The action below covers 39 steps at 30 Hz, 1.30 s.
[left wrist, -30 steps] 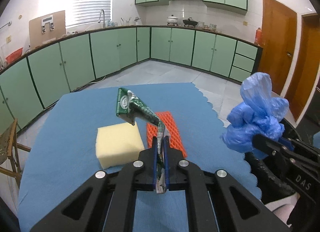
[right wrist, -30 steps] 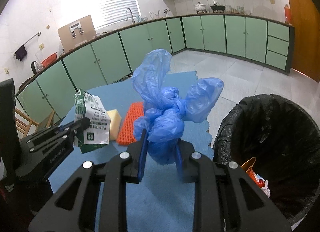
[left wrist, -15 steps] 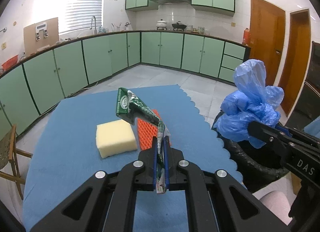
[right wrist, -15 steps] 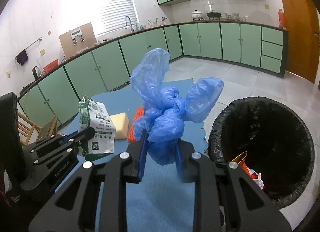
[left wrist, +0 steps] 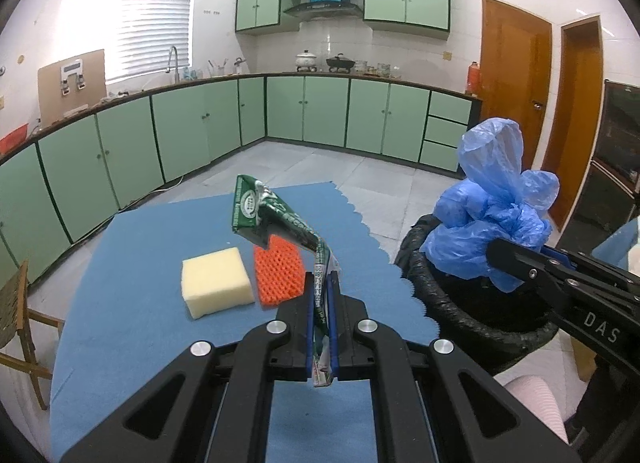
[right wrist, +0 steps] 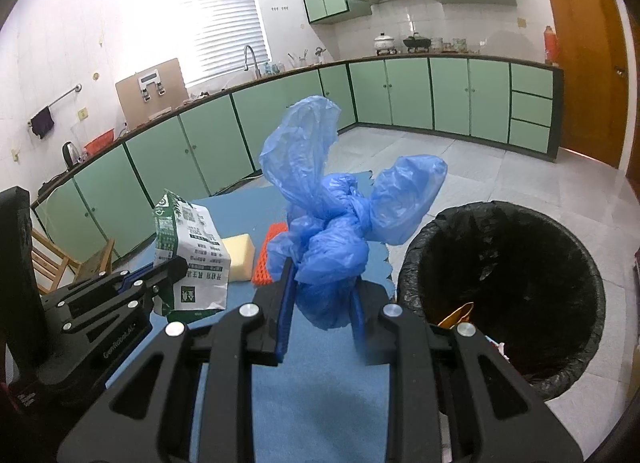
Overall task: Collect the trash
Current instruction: 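Carry the carton and gloves over the bin and open both tools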
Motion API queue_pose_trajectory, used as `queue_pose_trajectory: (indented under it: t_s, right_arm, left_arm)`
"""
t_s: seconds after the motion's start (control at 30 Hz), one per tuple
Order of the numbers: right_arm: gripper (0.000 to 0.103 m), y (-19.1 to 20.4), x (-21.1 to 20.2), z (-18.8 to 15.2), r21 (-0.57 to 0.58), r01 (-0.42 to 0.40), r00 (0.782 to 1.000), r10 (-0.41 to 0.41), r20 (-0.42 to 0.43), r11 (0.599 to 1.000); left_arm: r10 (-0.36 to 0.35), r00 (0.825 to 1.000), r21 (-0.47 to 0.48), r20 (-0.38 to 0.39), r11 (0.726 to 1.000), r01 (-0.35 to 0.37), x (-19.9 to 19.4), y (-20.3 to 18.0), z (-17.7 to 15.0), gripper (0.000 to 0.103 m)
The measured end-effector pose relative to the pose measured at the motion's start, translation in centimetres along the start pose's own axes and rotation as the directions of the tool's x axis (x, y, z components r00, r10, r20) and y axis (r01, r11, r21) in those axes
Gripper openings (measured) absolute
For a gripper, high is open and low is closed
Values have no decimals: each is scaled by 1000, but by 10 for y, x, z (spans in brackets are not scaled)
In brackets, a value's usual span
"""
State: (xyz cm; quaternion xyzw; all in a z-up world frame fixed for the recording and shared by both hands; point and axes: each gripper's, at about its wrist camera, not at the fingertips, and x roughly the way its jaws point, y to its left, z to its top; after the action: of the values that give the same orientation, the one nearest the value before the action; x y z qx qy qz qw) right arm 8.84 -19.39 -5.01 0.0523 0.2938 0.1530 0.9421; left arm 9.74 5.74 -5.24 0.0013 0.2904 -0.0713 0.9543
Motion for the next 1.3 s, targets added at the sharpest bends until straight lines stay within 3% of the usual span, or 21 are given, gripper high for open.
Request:
queue_pose_trajectory:
  t_s: [0.43,0.67,1.07,1.3]
  right_arm:
    - [23,-9,-34,0,32,43,997,-45,55,999]
    - [23,-32,-44,1,62,99,992,-104,72,993]
    - [23,-83,-47,-2,100,201,975,-209,72,974]
    - [23,-125,-34,-9,135,260,964,-266,27,956]
  left_arm:
    - [-73,997,42,14,996,73,-16,-37,6,6]
    - [-127,991,71,28,990,125,-15,-65,15,6]
    - [-202,979,103,8,974,200,15,-105,25,6]
    - [-258,966,138,-21,956,258,50,-133,26,6]
